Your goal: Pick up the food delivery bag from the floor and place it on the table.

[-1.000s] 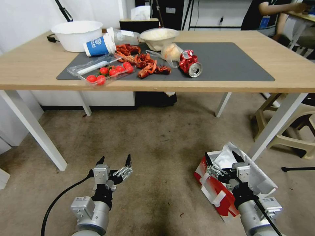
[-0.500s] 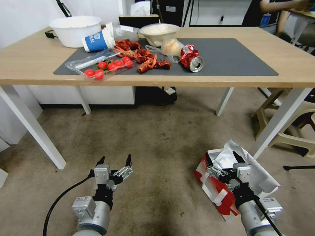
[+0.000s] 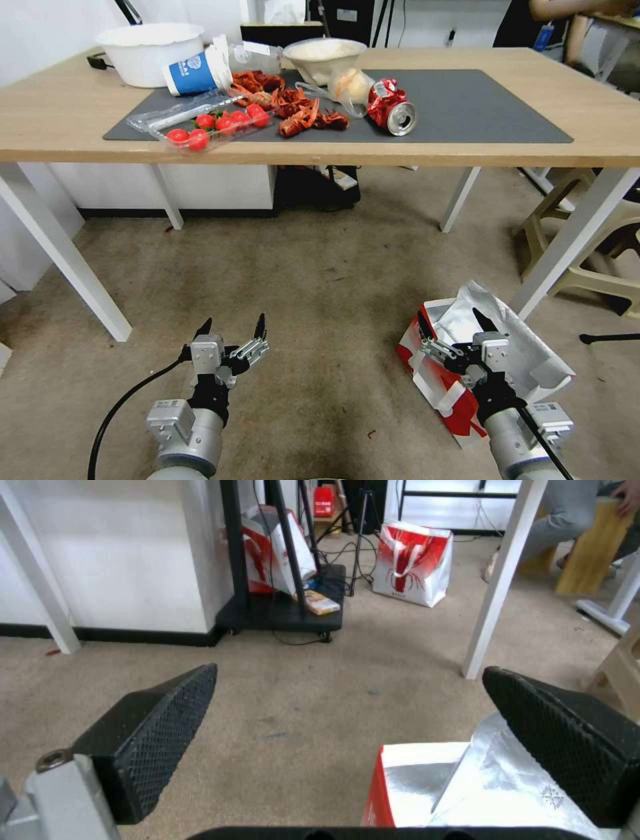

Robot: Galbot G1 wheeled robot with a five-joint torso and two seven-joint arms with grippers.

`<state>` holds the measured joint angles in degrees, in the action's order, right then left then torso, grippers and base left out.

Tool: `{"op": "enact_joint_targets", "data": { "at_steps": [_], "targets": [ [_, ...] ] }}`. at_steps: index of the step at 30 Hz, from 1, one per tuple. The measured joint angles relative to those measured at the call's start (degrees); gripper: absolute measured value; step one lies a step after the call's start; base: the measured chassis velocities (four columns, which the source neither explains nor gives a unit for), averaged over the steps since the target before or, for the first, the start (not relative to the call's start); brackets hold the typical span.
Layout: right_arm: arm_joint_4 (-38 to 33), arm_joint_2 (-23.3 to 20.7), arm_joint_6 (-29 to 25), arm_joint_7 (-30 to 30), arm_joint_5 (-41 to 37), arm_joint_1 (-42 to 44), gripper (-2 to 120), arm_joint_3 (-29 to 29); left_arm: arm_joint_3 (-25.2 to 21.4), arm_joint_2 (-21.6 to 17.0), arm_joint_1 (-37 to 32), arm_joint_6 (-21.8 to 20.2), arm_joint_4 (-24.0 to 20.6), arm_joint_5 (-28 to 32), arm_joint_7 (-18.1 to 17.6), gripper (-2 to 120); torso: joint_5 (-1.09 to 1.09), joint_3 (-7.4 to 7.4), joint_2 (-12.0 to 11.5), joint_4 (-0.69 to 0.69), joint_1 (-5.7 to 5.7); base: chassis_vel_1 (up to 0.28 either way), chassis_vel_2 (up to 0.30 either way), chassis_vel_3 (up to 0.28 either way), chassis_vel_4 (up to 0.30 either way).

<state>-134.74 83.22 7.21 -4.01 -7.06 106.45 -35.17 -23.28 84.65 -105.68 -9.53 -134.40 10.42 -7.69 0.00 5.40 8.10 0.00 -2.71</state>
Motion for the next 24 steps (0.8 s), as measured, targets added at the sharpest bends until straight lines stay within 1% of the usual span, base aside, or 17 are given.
{"op": "enact_joint_targets", "data": {
  "at_steps": [4,8,9,11,12,15,16,19,20,21,22,24],
  "targets": [
    [0.04,-0.08,-0.05,-0.02,-0.10,-0.01,100,-0.18,0.01,0.00,0.00,0.28,0.22,0.05,0.00,100,0.00,-0.47,-0.56,0.00,0.10,0.000,0.000,0.000,0.000],
    [0.43,-0.09,-0.39,-0.05,-0.30,-0.13,100,-0.22,0.07,0.23,0.00,0.50,0.59,0.07,0.10,100,0.00,-1.71,-2.03,0.00,0.32,0.000,0.000,0.000,0.000],
    [0.43,-0.09,-0.39,-0.05,-0.30,-0.13,100,-0.22,0.07,0.23,0.00,0.50,0.59,0.07,0.10,100,0.00,-1.71,-2.03,0.00,0.32,0.000,0.000,0.000,0.000],
    [0.65,-0.13,-0.42,-0.07,-0.44,-0.23,100,-0.22,0.07,0.36,0.00,0.52,0.74,0.01,0.15,100,0.00,-2.48,-2.91,0.00,0.43,0.000,0.000,0.000,0.000],
    [0.65,-0.13,-0.42,-0.07,-0.44,-0.23,100,-0.22,0.07,0.36,0.00,0.52,0.74,0.01,0.15,100,0.00,-2.48,-2.91,0.00,0.43,0.000,0.000,0.000,0.000],
    [0.95,-0.20,-0.42,-0.10,-1.01,-0.34,100,-0.25,0.09,0.36,-0.05,1.03,1.11,-0.03,0.25,100,0.00,-3.47,-4.02,0.00,0.54,0.000,0.000,0.000,0.000],
    [0.95,-0.20,-0.42,-0.10,-1.01,-0.34,100,-0.25,0.09,0.36,-0.05,1.03,1.11,-0.03,0.25,100,0.00,-3.47,-4.02,0.00,0.54,0.000,0.000,0.000,0.000],
    [1.42,-0.36,-0.42,-0.13,-1.27,-0.39,100,-0.40,0.13,0.49,0.07,1.09,1.29,-0.07,0.27,100,0.00,-4.73,-5.32,0.00,0.59,0.000,0.000,0.000,0.000],
    [1.42,-0.36,-0.42,-0.13,-1.27,-0.39,100,-0.40,0.13,0.49,0.07,1.09,1.29,-0.07,0.27,100,0.00,-4.73,-5.32,0.00,0.59,0.000,0.000,0.000,0.000],
    [1.49,-0.38,-0.42,-0.13,-1.29,-0.43,100,-0.41,0.13,0.49,0.11,1.09,1.33,-0.11,0.27,100,0.00,-5.23,-5.83,0.00,0.60,0.000,0.000,0.000,0.000],
    [1.64,-0.39,-0.41,-0.15,-1.29,-0.46,100,-0.41,0.13,0.47,0.12,1.10,1.39,-0.19,0.27,100,0.00,-5.40,-6.40,0.00,0.70,0.000,0.000,0.000,0.000],
    [1.77,-0.42,-0.41,-0.16,-1.29,-0.46,100,-0.41,0.13,0.43,0.11,1.05,1.40,-0.19,0.36,100,0.00,-5.39,-6.69,0.00,0.78,0.000,0.000,0.000,0.000]
  ]
}}
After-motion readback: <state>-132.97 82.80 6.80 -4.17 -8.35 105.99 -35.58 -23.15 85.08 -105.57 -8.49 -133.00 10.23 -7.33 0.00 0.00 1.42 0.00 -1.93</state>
